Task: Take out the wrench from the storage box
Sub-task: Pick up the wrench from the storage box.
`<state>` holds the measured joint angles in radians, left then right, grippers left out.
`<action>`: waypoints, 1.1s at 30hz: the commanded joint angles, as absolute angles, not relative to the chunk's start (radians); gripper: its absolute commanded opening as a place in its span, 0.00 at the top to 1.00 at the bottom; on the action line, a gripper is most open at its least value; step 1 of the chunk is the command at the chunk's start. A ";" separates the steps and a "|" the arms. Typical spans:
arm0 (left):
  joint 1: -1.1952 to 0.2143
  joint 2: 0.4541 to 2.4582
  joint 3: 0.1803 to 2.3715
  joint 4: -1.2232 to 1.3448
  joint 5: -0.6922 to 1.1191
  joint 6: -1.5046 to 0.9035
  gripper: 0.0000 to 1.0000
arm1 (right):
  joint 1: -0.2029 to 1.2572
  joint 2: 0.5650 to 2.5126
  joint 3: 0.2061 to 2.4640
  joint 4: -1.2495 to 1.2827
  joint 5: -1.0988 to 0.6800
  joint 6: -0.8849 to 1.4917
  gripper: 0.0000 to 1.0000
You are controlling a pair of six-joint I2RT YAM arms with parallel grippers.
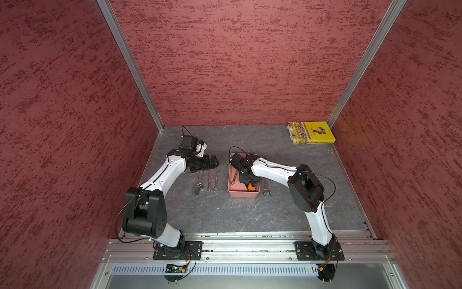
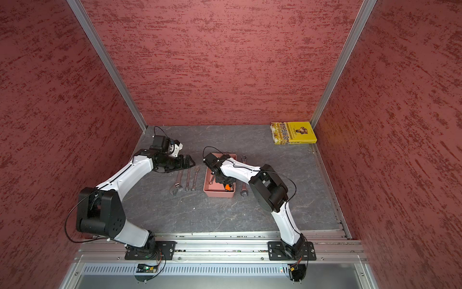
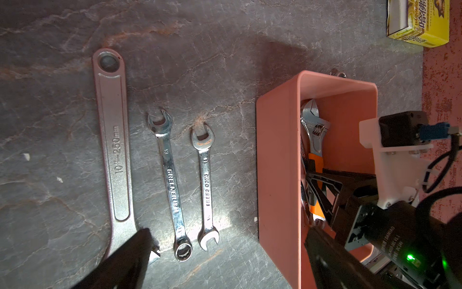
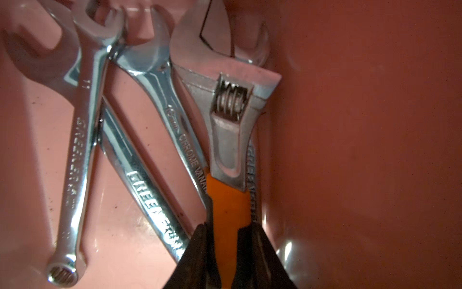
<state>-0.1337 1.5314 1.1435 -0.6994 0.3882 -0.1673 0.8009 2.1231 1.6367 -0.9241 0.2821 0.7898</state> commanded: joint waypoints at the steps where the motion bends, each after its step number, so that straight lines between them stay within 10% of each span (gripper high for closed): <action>1: -0.129 1.516 1.129 -0.695 0.397 -0.157 0.00 | 0.792 2.027 1.645 -0.896 0.266 0.812 1.00; 33: -0.133 1.536 1.136 -0.687 0.406 -0.153 0.00 | 0.787 1.868 1.599 -0.843 0.234 0.825 1.00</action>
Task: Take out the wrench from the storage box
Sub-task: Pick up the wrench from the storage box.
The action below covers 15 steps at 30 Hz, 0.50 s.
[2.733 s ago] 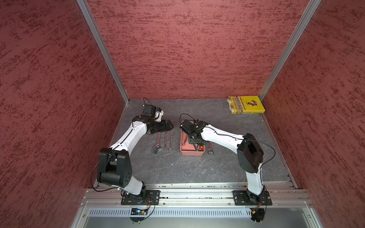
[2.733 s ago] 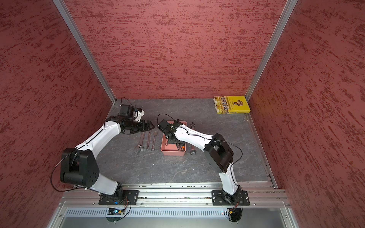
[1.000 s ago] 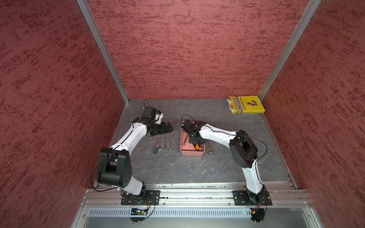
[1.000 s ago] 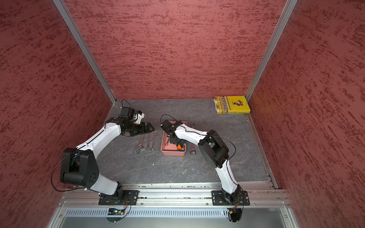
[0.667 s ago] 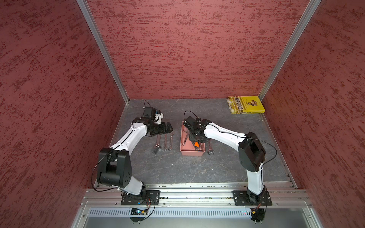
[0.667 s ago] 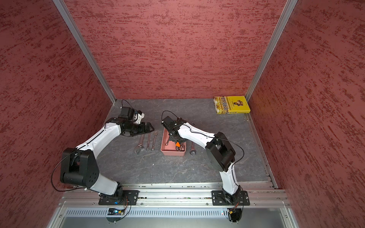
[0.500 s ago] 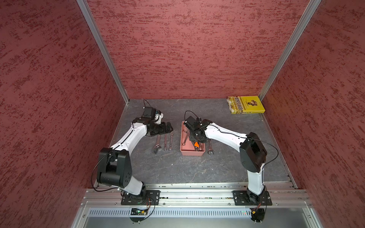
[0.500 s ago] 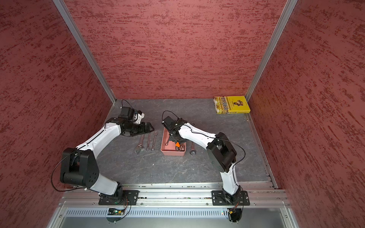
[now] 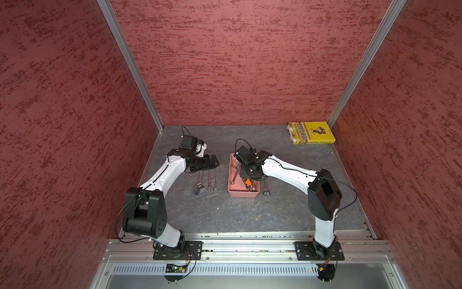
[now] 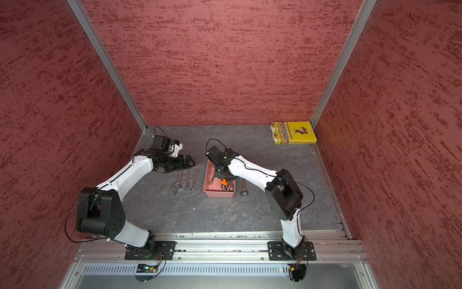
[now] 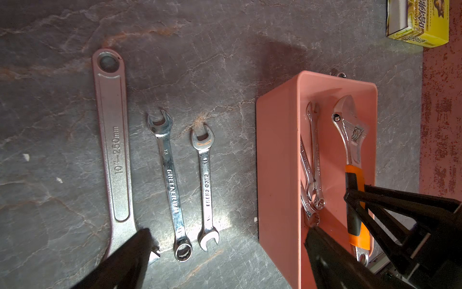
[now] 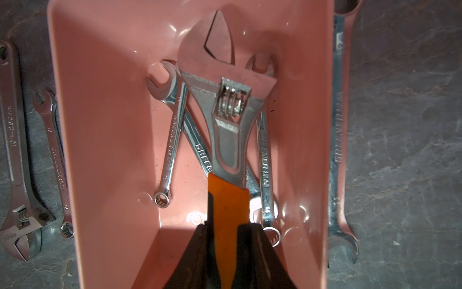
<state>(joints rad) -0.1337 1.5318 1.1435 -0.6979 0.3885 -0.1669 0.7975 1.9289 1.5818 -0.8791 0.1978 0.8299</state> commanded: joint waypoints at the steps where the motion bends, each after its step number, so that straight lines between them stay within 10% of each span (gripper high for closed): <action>1: -0.133 1.536 1.135 -0.687 0.405 -0.153 0.00 | 0.788 1.861 1.606 -0.852 0.240 0.821 1.00; 15: -0.168 1.557 1.184 -0.681 0.422 -0.173 0.00 | 0.716 1.671 1.501 -0.927 0.305 0.736 1.00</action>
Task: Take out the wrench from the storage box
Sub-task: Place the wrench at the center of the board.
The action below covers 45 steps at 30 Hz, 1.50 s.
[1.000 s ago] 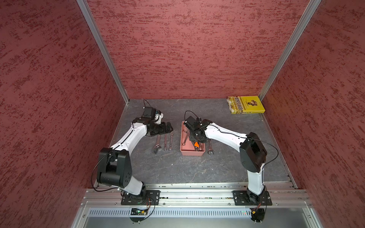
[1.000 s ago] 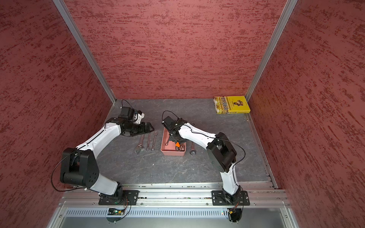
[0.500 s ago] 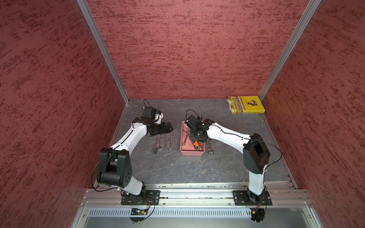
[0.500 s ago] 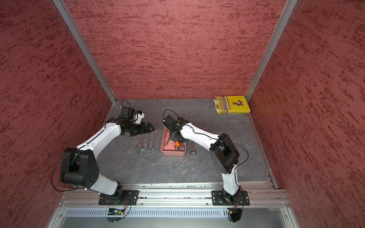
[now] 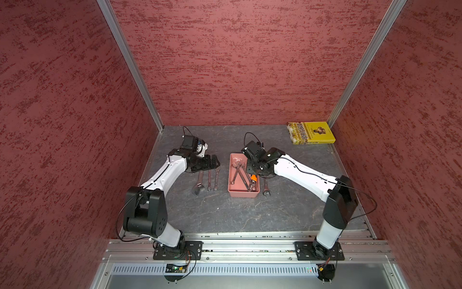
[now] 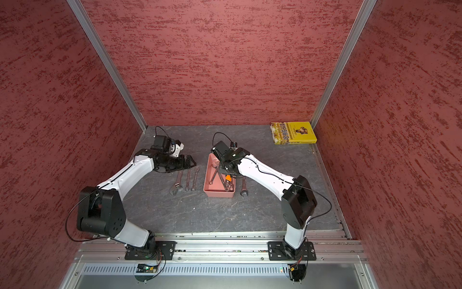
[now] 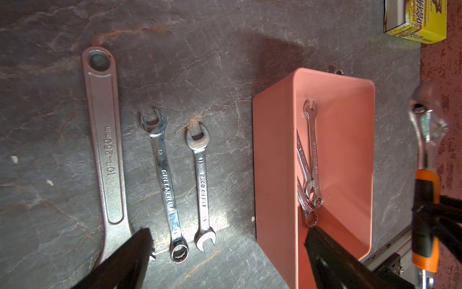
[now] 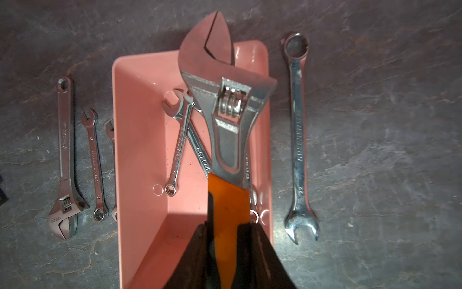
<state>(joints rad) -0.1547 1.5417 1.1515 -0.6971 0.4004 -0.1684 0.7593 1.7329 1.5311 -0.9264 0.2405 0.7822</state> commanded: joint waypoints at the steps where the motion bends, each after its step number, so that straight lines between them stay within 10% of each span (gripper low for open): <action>1: -0.171 1.562 1.188 -0.681 0.423 -0.176 0.00 | 0.699 1.649 1.473 -0.914 0.300 0.717 1.00; 38: -0.258 1.565 1.235 -0.658 0.426 -0.264 0.00 | 0.362 1.792 1.054 -0.413 0.000 0.381 1.00; 45: -0.261 1.560 1.230 -0.657 0.425 -0.264 0.00 | 0.360 1.784 1.025 -0.432 0.020 0.376 0.80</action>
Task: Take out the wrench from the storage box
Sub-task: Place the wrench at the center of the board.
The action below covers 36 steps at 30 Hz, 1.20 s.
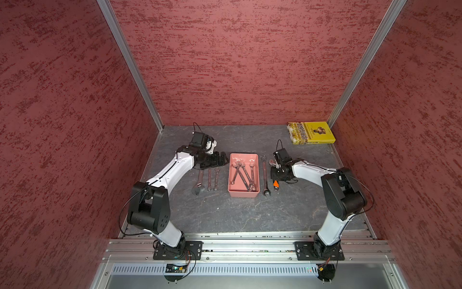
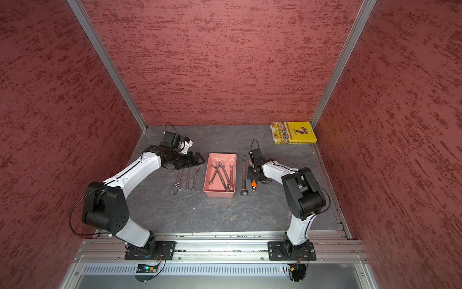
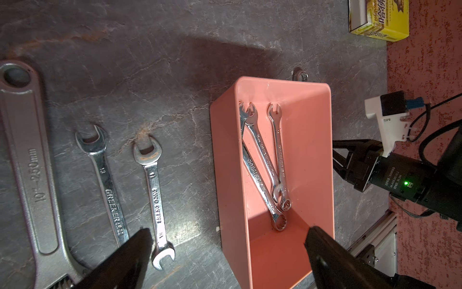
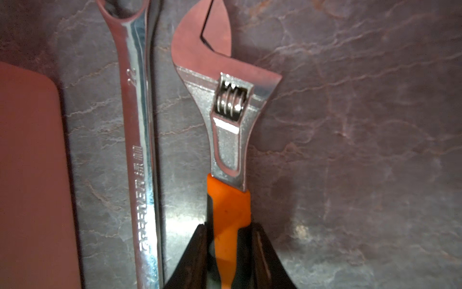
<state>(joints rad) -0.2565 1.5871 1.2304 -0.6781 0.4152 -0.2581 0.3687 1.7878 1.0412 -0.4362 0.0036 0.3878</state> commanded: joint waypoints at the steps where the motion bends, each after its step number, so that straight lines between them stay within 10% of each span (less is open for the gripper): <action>1: -0.261 1.561 1.229 -0.658 0.425 -0.264 0.00 | 0.360 1.781 1.024 -0.434 0.024 0.374 0.76; 8: -0.257 1.570 1.242 -0.664 0.425 -0.254 0.00 | 0.360 1.743 1.087 -0.495 0.034 0.348 0.55; 21: -0.220 1.567 1.252 -0.674 0.443 -0.244 0.00 | 0.545 1.638 1.367 -0.687 0.001 0.388 0.49; 36: -0.216 1.517 1.215 -0.670 0.466 -0.265 0.00 | 0.727 1.992 1.604 -0.751 0.093 0.374 0.52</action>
<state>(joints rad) -0.2180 1.5429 1.2263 -0.6792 0.4511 -0.2581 0.7296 1.9671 1.5578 -0.7113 0.0349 0.4046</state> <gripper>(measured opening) 0.996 0.480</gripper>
